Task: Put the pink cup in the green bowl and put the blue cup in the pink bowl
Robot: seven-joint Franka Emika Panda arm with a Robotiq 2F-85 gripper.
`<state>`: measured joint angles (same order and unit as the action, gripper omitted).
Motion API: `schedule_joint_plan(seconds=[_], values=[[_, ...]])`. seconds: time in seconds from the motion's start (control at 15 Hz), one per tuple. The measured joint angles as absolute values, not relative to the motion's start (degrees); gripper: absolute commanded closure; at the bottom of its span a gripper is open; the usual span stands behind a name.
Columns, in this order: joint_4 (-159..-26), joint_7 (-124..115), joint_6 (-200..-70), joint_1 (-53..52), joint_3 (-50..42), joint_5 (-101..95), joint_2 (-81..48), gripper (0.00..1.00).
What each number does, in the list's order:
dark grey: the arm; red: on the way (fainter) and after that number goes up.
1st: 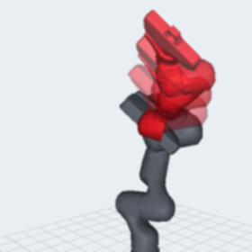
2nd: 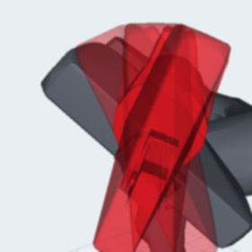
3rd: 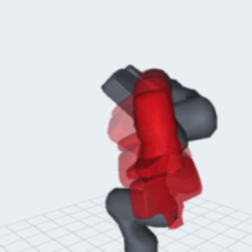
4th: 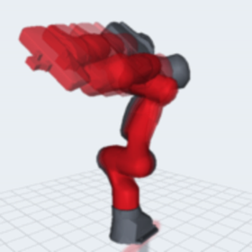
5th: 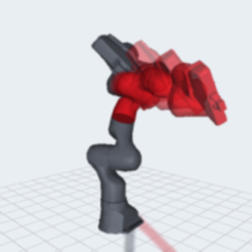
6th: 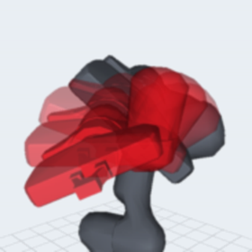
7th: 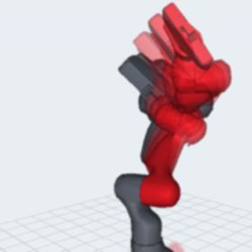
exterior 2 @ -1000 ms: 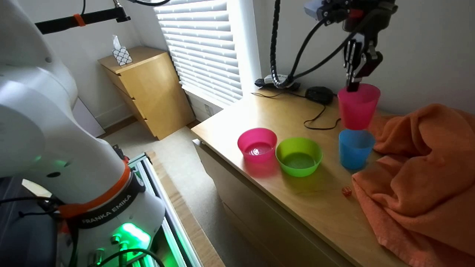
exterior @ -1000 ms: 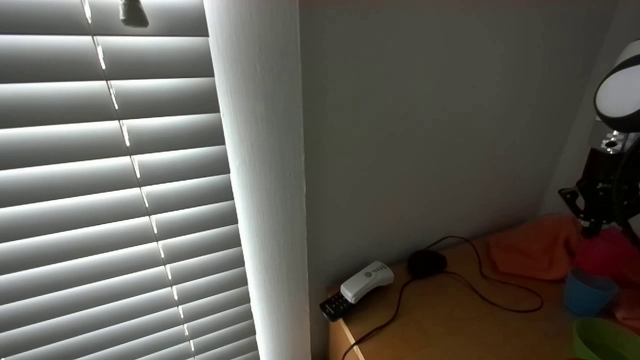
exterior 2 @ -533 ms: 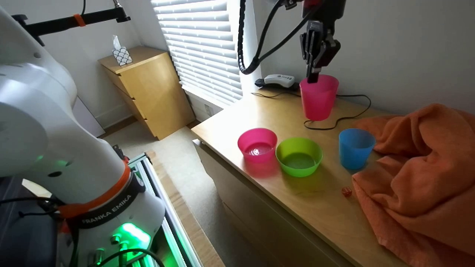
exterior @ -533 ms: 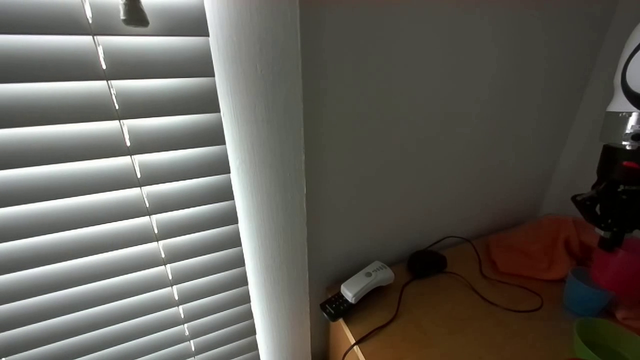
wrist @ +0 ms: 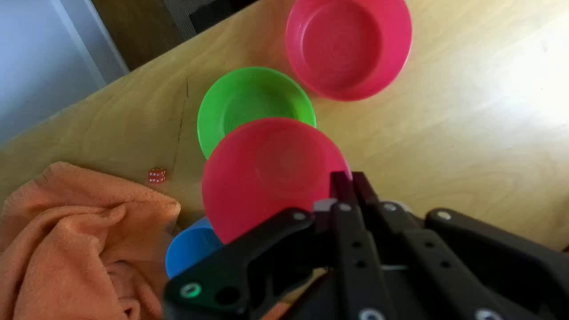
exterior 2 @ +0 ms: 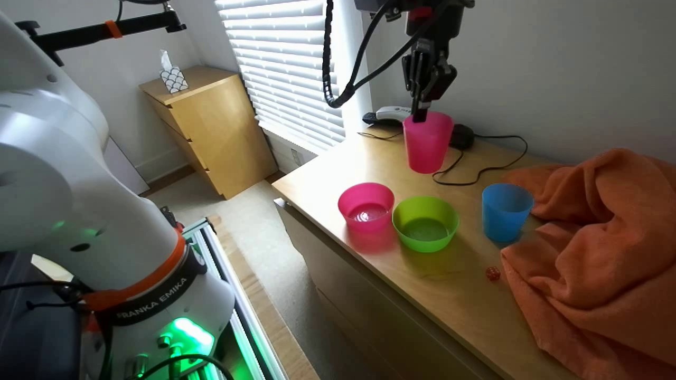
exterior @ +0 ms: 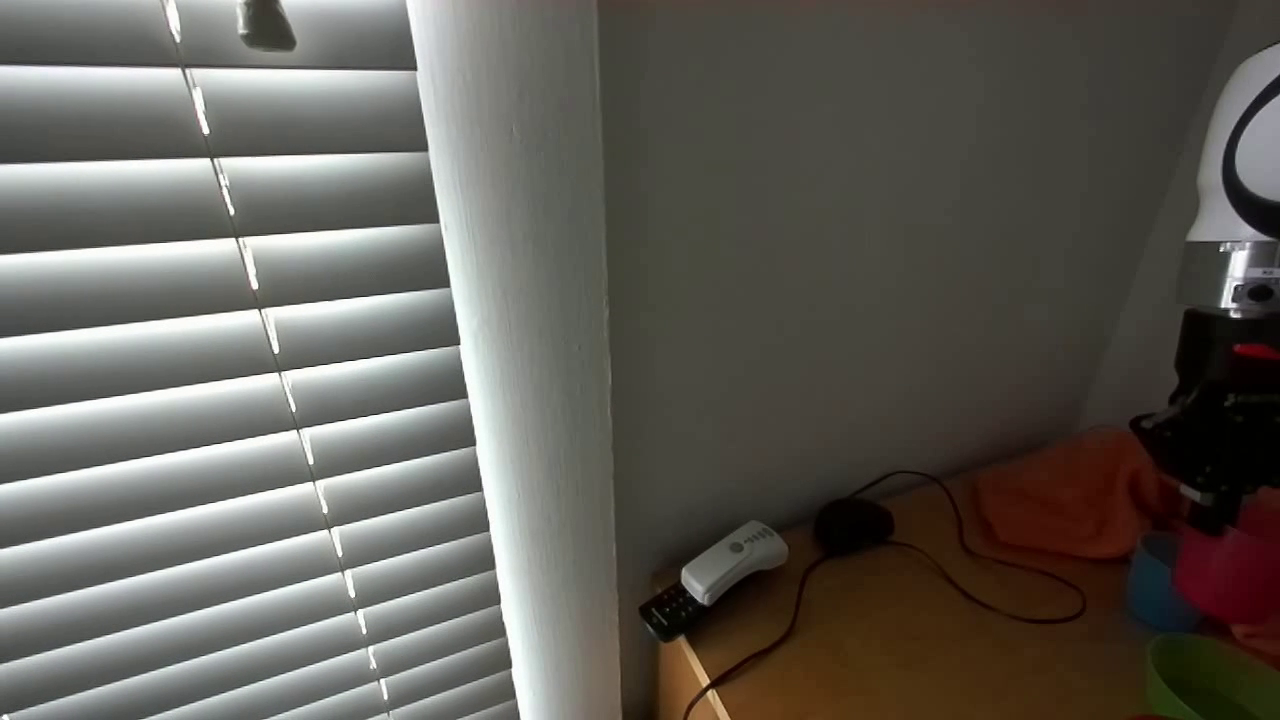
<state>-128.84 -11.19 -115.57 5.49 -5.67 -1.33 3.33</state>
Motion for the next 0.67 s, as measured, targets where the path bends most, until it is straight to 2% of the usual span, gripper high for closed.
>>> schedule_joint_plan(seconds=[0.67], values=[[-131.5,-11.2,-111.3,2.9,-2.5,-0.9,0.5,0.96]])
